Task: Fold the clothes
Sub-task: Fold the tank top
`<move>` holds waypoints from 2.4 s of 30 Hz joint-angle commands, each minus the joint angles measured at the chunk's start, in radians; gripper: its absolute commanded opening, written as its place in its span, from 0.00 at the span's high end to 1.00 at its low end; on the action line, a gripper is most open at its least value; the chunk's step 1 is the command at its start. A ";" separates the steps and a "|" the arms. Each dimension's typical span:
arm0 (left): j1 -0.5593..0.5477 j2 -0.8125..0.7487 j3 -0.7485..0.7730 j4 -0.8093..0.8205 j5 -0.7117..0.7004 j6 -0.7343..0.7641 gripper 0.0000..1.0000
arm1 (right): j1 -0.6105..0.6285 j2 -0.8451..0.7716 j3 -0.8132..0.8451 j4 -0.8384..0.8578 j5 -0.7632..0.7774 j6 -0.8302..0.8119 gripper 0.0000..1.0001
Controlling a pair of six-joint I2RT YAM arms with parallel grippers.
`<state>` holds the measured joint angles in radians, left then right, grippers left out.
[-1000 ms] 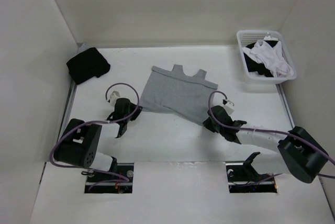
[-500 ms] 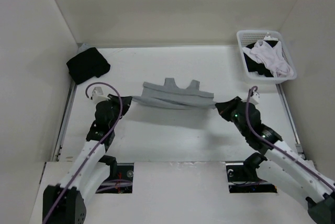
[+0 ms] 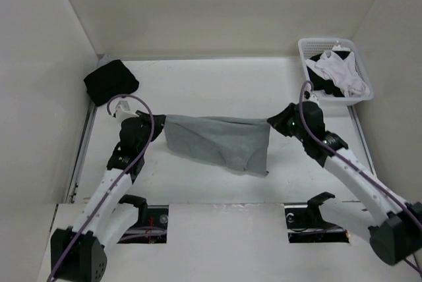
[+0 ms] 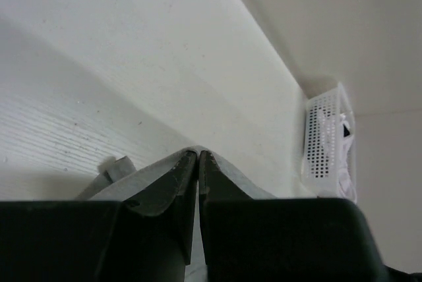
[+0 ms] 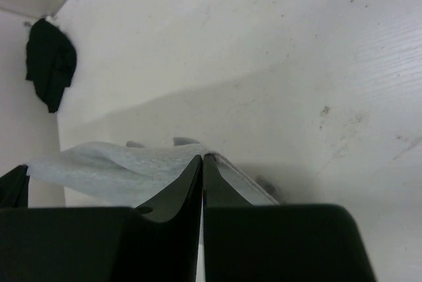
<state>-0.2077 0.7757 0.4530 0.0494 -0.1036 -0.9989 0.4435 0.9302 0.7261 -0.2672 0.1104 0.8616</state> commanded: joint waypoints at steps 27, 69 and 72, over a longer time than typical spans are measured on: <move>0.101 -0.179 -0.425 0.176 0.093 0.031 0.97 | -0.030 0.021 -0.373 0.349 -0.147 0.108 0.50; 0.118 -0.207 -0.445 0.147 0.110 -0.035 0.97 | 0.080 0.630 -0.126 0.476 -0.086 0.070 0.67; 0.118 -0.208 -0.436 0.147 0.110 -0.035 0.97 | 0.080 0.636 -0.120 0.470 -0.094 0.071 0.77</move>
<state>-0.0856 0.5831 0.0269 0.1600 -0.0059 -1.0264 0.5133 1.5448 0.5842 0.2314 0.0166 0.9367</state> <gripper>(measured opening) 0.032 0.264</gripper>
